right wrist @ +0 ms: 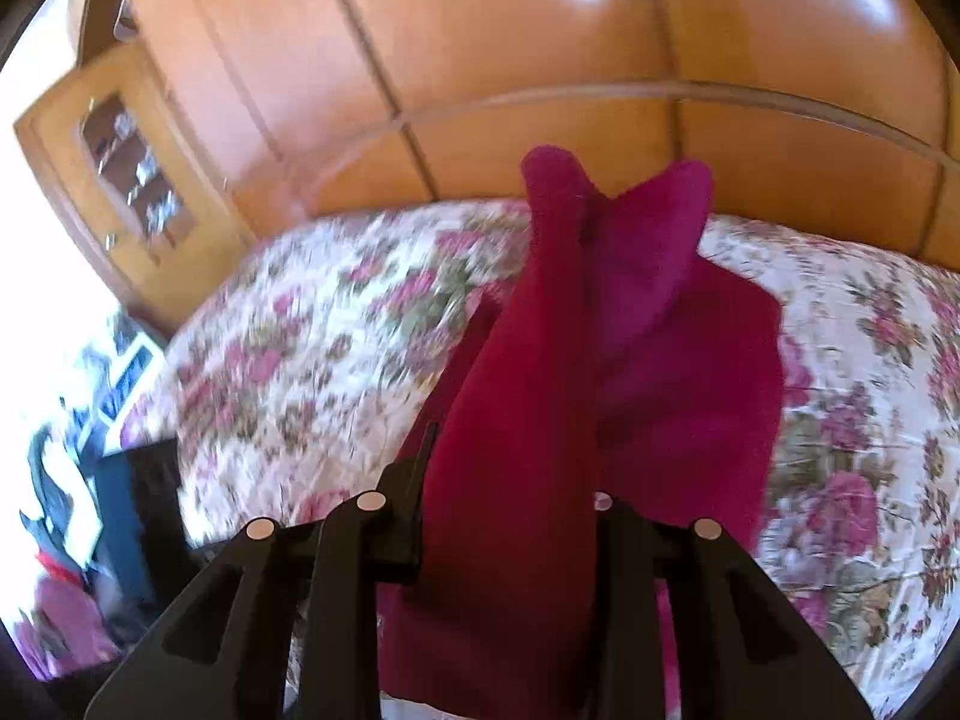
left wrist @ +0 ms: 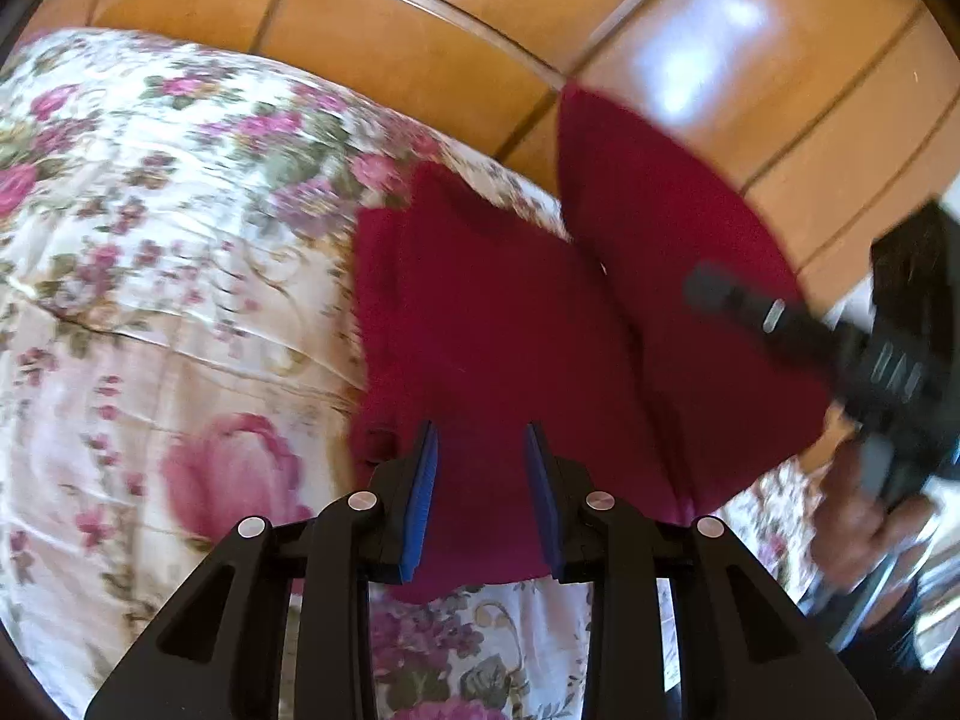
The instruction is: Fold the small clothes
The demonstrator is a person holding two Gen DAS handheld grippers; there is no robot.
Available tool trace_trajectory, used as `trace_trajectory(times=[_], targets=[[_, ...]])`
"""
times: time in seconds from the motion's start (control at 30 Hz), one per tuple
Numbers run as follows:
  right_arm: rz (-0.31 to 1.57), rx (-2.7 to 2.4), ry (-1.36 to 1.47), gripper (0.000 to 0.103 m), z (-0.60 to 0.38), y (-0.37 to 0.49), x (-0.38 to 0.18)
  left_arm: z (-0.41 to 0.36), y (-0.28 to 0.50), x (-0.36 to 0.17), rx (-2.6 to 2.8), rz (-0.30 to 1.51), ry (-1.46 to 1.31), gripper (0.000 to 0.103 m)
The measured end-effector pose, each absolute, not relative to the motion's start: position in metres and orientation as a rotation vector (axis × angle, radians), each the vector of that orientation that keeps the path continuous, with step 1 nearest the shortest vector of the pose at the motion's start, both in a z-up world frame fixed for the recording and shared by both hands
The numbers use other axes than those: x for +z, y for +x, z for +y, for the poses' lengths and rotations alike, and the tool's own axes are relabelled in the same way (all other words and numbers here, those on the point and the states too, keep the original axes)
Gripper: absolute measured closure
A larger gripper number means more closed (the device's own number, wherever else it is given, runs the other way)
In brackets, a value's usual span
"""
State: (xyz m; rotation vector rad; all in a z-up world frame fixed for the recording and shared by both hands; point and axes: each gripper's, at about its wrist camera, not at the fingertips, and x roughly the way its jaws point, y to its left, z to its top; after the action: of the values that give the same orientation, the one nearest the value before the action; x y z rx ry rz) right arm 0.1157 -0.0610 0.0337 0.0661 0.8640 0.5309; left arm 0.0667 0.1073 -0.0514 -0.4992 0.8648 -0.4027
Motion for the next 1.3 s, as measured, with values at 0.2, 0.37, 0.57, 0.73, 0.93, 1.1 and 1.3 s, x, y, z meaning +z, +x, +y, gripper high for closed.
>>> trace_trajectory(times=[0.2,0.37,0.57,0.73,0.93,1.1,1.3], targets=[[0.918,0.606,0.000,0.056,-0.026,0.108,0.008,0.150,0.065,-0.039,-0.357,0.826,-0.607,0.073],[0.902,0.751,0.054,0.054,-0.025,0.090,0.009,0.173,0.060,-0.030,-0.358,0.796,-0.681,0.073],[0.860,0.760,0.189,0.049,-0.075,0.064,0.017,0.170,0.063,-0.020,-0.428,0.793,-0.740,0.062],[0.840,0.598,0.170,0.048,-0.131,0.037,0.008,0.141,0.071,-0.006,-0.509,0.808,-0.702,0.058],[0.861,0.445,0.016,0.048,-0.152,0.016,-0.018,0.101,0.080,0.001,-0.575,0.877,-0.626,0.041],[0.831,0.421,-0.065,0.050,-0.133,0.017,-0.029,0.074,0.078,-0.005,-0.501,0.952,-0.441,0.044],[0.804,0.386,-0.145,0.083,-0.119,0.030,-0.043,0.092,0.075,-0.017,-0.480,0.931,-0.505,0.096]])
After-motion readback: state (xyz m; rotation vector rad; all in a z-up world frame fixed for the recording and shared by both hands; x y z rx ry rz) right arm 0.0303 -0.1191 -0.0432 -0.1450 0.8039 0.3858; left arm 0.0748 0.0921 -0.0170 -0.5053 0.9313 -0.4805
